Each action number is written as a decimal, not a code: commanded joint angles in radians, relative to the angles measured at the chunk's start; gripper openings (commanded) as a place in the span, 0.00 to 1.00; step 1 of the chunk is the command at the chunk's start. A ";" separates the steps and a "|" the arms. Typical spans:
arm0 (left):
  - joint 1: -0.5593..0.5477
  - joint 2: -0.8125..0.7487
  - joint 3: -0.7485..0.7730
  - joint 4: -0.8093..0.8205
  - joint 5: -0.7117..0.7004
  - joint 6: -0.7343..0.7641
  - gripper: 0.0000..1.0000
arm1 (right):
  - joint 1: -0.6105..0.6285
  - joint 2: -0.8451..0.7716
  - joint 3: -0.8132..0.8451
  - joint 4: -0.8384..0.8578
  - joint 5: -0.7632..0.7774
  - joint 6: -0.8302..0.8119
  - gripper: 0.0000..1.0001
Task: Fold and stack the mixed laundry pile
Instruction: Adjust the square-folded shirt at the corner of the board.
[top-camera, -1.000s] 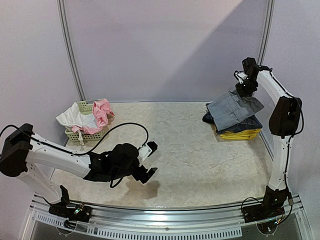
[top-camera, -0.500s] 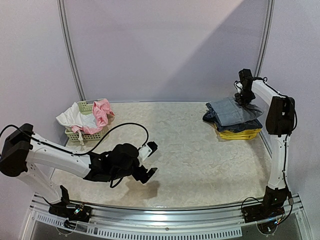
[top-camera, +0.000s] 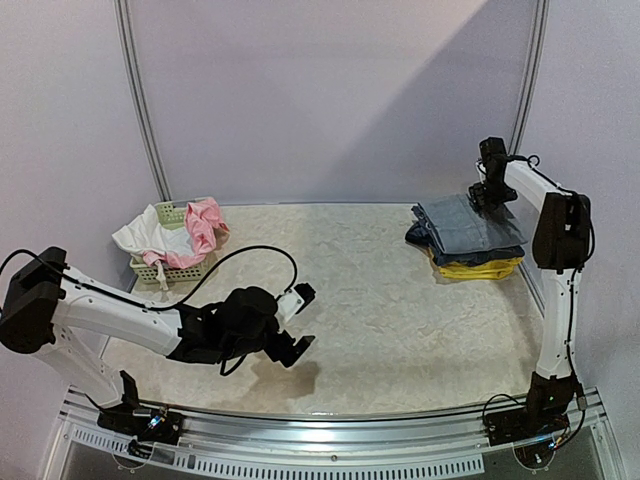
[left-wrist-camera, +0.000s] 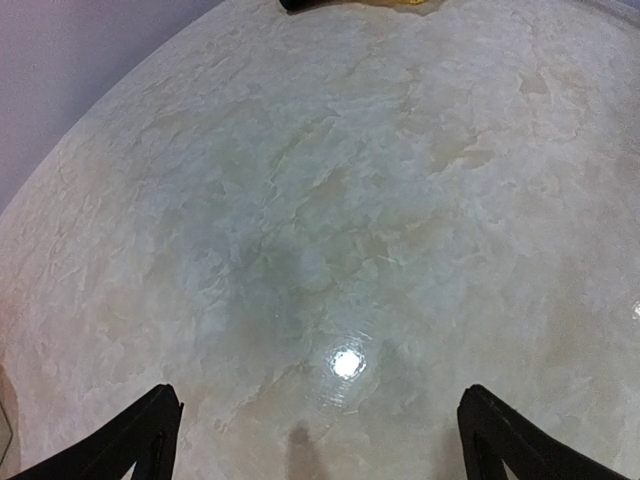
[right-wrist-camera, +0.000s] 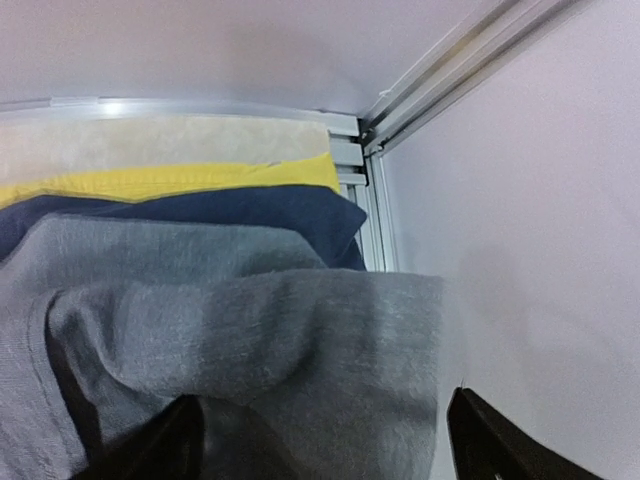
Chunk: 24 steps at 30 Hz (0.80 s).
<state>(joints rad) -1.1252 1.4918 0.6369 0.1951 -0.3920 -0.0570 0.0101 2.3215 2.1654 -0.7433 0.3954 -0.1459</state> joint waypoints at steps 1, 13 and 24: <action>0.013 -0.008 0.023 -0.012 0.013 -0.010 0.99 | -0.002 -0.106 0.024 -0.016 0.007 0.090 0.96; 0.011 -0.022 0.027 -0.026 0.024 -0.018 0.99 | -0.002 -0.283 -0.096 -0.033 -0.142 0.254 0.98; 0.011 -0.019 0.035 -0.031 0.031 -0.021 0.97 | 0.000 -0.409 -0.434 0.100 -0.380 0.380 0.63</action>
<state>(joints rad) -1.1252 1.4883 0.6498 0.1799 -0.3733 -0.0647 0.0101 1.9438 1.8023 -0.7029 0.1120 0.1795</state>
